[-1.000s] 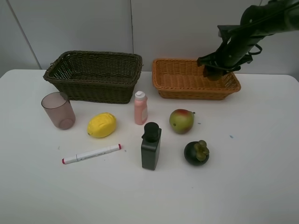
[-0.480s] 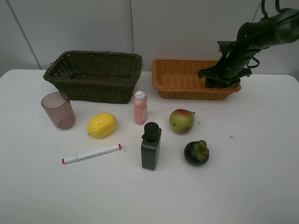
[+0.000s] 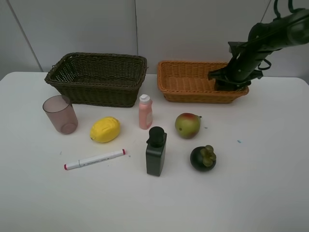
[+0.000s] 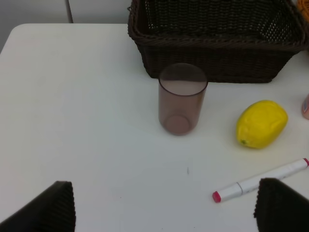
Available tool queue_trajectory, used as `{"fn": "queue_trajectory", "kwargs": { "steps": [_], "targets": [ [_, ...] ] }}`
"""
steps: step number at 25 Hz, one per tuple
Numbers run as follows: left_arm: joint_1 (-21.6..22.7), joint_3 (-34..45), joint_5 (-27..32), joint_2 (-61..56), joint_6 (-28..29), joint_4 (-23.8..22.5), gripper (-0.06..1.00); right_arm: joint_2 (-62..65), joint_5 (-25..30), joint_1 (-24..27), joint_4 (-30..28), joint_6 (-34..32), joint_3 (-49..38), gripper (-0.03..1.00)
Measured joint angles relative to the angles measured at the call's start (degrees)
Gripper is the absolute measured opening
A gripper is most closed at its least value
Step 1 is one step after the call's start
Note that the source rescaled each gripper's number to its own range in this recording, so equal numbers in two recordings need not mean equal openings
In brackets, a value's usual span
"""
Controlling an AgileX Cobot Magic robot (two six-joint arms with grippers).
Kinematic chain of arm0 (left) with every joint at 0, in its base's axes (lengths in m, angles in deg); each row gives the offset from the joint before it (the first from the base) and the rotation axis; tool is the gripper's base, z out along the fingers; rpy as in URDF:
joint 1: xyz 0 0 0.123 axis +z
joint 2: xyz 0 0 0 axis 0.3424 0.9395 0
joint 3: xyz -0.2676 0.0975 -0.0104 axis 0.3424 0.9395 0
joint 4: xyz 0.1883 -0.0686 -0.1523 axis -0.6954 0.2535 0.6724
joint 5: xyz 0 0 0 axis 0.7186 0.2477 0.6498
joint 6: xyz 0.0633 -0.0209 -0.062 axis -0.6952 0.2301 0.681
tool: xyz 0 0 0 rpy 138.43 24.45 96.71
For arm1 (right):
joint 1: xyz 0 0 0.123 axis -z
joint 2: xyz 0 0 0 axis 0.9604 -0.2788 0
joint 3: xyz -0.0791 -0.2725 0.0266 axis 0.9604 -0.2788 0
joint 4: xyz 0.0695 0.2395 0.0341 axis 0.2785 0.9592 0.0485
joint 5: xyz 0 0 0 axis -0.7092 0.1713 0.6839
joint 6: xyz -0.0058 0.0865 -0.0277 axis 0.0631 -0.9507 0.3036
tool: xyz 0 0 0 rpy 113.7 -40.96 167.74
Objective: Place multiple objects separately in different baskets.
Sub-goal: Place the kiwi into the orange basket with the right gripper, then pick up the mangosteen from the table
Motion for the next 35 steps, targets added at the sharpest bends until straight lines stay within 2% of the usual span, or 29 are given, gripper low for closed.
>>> {"fn": "queue_trajectory", "kwargs": {
  "steps": [5,6,8,10,12,20,25,29,35],
  "targets": [
    [0.0,0.0,0.0,0.0,0.0,0.0,0.96,0.0,-0.5,0.0,0.2,0.1,0.0,0.36],
    [0.0,0.0,0.0,0.0,0.0,0.0,0.96,0.0,-0.5,0.0,0.2,0.1,0.0,0.44],
    [0.0,0.0,0.0,0.0,0.0,0.0,0.96,0.0,-0.6,0.0,0.2,0.1,0.0,0.78],
    [0.0,0.0,0.0,0.0,0.0,0.0,0.96,0.0,-1.2,0.0,0.3,0.1,0.0,0.92],
    [0.0,0.0,0.0,0.0,0.0,0.0,0.96,0.0,-1.7,0.0,0.3,0.1,0.0,0.97],
    [0.0,0.0,0.0,0.0,0.0,0.0,0.96,1.5,-1.6,0.0,0.4,0.1,0.0,1.00],
    [0.0,0.0,0.0,0.0,0.0,0.0,0.96,7.2,1.4,-0.7,0.4,0.0,0.1,1.00],
    [0.0,0.0,0.0,0.0,0.0,0.0,0.96,12.6,7.7,-2.5,0.7,-0.8,0.2,1.00],
    [0.0,0.0,0.0,0.0,0.0,0.0,0.96,19.8,21.7,-6.3,0.9,-6.4,0.2,1.00]
  ]
}}
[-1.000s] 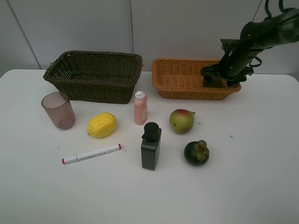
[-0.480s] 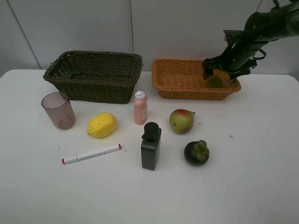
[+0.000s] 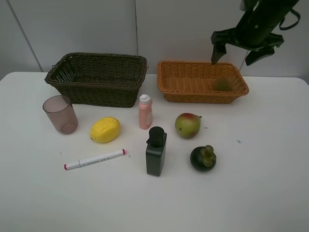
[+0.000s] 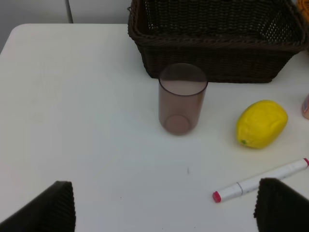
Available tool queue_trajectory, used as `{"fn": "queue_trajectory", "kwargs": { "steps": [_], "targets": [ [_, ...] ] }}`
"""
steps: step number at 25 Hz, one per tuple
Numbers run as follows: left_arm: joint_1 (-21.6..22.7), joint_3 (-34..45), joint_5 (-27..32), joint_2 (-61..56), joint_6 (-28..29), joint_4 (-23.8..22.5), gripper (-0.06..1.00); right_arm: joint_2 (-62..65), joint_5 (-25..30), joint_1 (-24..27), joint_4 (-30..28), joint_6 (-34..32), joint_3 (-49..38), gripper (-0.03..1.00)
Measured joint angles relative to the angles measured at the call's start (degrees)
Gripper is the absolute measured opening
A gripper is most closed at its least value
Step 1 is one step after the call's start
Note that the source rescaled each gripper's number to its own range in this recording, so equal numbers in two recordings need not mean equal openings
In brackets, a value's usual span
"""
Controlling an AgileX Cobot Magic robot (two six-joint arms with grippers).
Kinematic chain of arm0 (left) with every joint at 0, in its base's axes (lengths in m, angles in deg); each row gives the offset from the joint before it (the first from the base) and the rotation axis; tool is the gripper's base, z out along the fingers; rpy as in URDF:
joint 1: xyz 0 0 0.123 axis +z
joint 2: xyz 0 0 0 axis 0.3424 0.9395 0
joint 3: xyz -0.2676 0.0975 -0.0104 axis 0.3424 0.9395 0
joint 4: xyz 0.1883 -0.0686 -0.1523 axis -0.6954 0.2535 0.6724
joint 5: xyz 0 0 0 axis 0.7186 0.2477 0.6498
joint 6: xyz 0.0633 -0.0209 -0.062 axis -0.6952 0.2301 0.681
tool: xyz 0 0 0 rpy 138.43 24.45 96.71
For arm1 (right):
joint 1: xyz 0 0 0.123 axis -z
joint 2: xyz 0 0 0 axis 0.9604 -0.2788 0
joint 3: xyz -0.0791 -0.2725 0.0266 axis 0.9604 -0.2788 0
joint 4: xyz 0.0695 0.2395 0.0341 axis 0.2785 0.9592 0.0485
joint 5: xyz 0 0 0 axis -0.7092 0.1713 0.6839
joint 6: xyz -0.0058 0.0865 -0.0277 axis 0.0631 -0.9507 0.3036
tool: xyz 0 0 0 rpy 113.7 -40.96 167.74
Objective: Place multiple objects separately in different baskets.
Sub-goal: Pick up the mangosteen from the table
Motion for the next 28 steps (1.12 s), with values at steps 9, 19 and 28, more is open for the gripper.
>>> {"fn": "queue_trajectory", "kwargs": {
  "steps": [9,19,28],
  "targets": [
    [0.0,0.0,0.0,0.0,0.0,0.0,0.96,5.8,13.8,-6.6,0.4,-6.3,-1.2,1.00],
    [0.0,0.0,0.0,0.0,0.0,0.0,0.96,14.7,1.5,-11.6,4.7,-12.5,-22.9,1.00],
    [0.0,0.0,0.0,0.0,0.0,0.0,0.96,17.1,-9.7,-14.6,7.1,-12.7,-38.2,1.00]
  ]
}}
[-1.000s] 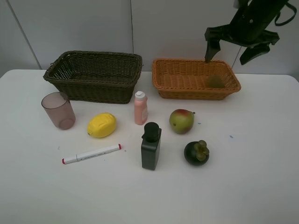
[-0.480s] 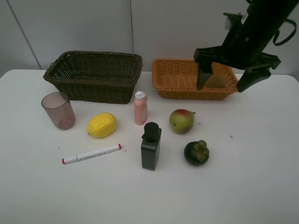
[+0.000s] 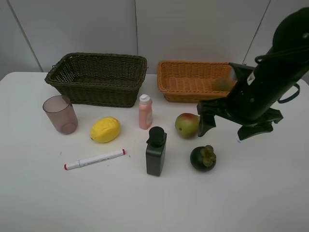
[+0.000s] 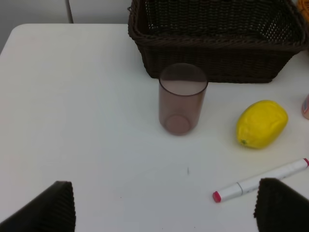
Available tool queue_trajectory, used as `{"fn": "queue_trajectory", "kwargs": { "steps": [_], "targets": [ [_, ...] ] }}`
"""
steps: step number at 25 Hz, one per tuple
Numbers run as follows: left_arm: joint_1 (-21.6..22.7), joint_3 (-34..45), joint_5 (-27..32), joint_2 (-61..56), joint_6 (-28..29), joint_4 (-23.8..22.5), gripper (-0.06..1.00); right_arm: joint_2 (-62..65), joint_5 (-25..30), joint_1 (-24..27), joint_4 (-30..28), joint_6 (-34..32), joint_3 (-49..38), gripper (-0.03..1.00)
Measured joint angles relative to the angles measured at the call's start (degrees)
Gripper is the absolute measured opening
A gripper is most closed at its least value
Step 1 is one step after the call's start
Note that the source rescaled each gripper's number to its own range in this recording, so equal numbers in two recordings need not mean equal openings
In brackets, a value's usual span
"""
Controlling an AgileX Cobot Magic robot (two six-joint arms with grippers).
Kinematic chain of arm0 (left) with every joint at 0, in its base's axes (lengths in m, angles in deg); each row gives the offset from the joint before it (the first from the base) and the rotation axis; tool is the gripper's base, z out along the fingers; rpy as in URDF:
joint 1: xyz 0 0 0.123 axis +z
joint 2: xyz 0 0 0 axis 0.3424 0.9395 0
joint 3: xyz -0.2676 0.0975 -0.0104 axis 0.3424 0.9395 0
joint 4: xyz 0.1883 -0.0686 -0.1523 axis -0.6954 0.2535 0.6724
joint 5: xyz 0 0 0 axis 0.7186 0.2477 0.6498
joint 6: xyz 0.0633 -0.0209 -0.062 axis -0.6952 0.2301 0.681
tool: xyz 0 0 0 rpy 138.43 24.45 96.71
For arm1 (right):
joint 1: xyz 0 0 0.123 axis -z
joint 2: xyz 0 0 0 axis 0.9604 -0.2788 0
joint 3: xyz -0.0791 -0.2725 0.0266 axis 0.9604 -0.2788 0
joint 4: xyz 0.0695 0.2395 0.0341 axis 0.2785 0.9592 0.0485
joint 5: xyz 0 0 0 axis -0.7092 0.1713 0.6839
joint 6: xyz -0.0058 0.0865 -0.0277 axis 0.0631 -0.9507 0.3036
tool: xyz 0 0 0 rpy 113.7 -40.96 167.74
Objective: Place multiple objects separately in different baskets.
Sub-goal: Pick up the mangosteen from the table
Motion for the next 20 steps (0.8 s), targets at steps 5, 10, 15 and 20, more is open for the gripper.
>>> {"fn": "queue_trajectory", "kwargs": {
  "steps": [5,10,15,20],
  "targets": [
    [0.0,0.0,0.0,0.0,0.0,0.0,0.96,0.0,-4.4,-2.1,1.3,-0.1,-2.5,1.00],
    [0.0,0.0,0.0,0.0,0.0,0.0,0.96,-1.7,-6.1,-2.8,1.8,-0.1,-4.2,1.00],
    [0.0,0.0,0.0,0.0,0.0,0.0,0.96,-5.2,-7.7,-2.8,1.9,-0.1,-4.9,1.00],
    [0.0,0.0,0.0,0.0,0.0,0.0,0.96,-7.6,-10.2,-2.8,1.9,-0.1,-4.9,1.00]
  ]
}}
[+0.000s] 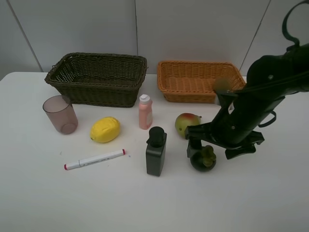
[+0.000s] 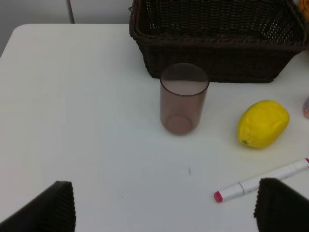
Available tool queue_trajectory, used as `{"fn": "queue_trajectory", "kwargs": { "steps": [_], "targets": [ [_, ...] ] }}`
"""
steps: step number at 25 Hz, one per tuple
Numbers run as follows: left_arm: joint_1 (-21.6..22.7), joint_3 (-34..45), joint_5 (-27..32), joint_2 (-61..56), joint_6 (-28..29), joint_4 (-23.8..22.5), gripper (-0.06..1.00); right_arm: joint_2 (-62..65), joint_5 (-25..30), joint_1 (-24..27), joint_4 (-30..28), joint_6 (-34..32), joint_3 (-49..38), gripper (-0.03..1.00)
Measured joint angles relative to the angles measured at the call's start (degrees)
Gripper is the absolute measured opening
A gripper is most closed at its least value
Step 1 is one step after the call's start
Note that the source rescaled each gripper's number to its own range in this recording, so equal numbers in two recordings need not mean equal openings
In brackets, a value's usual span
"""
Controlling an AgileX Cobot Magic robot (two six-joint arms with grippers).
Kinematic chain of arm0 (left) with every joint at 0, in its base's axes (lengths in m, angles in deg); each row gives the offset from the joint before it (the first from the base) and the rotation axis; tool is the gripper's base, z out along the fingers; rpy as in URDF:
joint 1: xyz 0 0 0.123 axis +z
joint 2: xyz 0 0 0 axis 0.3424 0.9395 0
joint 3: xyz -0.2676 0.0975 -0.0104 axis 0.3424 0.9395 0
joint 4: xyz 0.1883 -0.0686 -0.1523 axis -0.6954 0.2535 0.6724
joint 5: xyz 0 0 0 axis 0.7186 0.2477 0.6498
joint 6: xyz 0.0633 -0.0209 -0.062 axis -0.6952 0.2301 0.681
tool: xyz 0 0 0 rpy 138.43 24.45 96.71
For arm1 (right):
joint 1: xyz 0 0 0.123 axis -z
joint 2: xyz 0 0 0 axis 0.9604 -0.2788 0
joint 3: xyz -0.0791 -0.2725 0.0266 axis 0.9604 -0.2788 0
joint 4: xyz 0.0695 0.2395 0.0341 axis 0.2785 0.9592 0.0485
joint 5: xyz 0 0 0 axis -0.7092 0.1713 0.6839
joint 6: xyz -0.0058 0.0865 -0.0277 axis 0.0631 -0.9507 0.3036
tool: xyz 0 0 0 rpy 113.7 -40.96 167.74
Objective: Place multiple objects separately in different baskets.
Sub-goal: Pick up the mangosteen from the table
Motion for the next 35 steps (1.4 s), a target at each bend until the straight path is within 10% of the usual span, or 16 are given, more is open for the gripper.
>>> {"fn": "queue_trajectory", "kwargs": {
  "steps": [35],
  "targets": [
    [0.0,0.0,0.0,0.0,0.0,0.0,0.96,-6.5,-4.8,-1.6,1.2,0.0,-0.2,0.99]
  ]
}}
